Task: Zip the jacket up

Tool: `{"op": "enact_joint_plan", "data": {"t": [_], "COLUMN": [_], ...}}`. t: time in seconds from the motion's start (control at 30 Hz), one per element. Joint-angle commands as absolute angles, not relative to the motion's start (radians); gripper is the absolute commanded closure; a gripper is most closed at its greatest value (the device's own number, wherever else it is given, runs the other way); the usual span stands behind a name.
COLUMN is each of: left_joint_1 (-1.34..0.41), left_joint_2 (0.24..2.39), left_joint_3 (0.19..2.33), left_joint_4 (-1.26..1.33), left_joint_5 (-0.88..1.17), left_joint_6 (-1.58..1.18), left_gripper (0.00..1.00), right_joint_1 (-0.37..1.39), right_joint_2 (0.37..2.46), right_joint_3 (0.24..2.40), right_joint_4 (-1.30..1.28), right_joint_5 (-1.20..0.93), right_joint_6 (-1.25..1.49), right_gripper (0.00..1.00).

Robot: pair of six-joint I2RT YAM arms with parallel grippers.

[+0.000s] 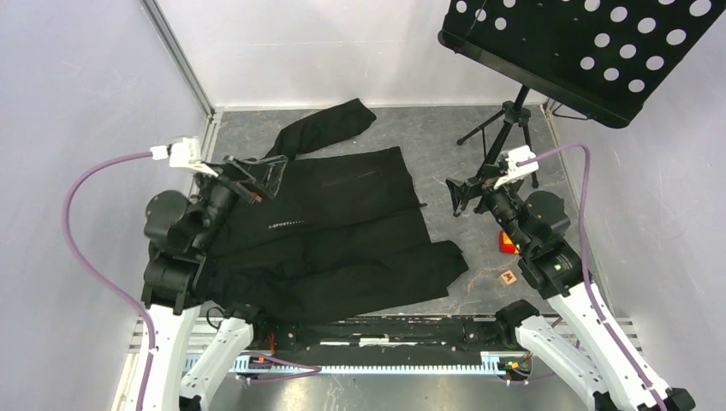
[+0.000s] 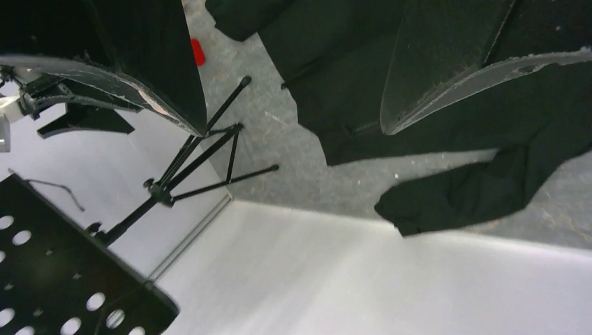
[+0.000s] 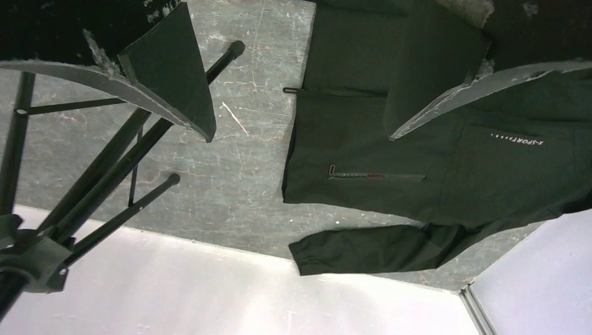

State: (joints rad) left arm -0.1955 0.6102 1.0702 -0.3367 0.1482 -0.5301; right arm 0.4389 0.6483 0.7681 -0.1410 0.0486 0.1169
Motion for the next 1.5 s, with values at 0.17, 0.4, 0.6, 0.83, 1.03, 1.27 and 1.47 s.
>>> {"op": "enact_joint_plan", "data": {"t": [0.17,0.4,0.6,0.83,1.03,1.27,1.47], "left_joint_1": [-0.190,-0.392,-0.573,-0.638,-0.638,-0.638,-0.638], "left_joint_2": [0.825,0.937,1.013,1.089,1.186,1.353,1.408], "left_joint_3": [1.028,0.915,0.830,0.747,0.795,0.850,0.824], "left_joint_4": [-0.377,-0.357,-0.304,-0.109,-0.074,-0.021,0.096], "left_joint_5": [0.446,0.408,0.285,0.205,0.162,0.302,0.360], "left_joint_6": [-0.627,-0.639,-0.677,-0.788,-0.780,-0.800,-0.871], "left_gripper": [0.00,0.00,0.00,0.08,0.12,0.22,0.29], "right_joint_1": [0.446,0.525,0.566,0.568,0.565,0.548,0.531], "right_joint_2": [0.791,1.051,1.272,1.461,1.547,1.603,1.651], "right_joint_3": [0.723,0.800,0.863,0.900,0.914,0.907,0.916], "right_joint_4": [0.024,-0.053,-0.034,0.029,0.003,0.019,0.031], "right_joint_5": [-0.122,-0.147,-0.117,-0.051,-0.024,-0.051,-0.053], "right_joint_6": [0.153,0.174,0.087,-0.067,-0.192,-0.259,-0.262], "right_gripper": [0.03,0.03,0.14,0.29,0.44,0.46,0.47]}}
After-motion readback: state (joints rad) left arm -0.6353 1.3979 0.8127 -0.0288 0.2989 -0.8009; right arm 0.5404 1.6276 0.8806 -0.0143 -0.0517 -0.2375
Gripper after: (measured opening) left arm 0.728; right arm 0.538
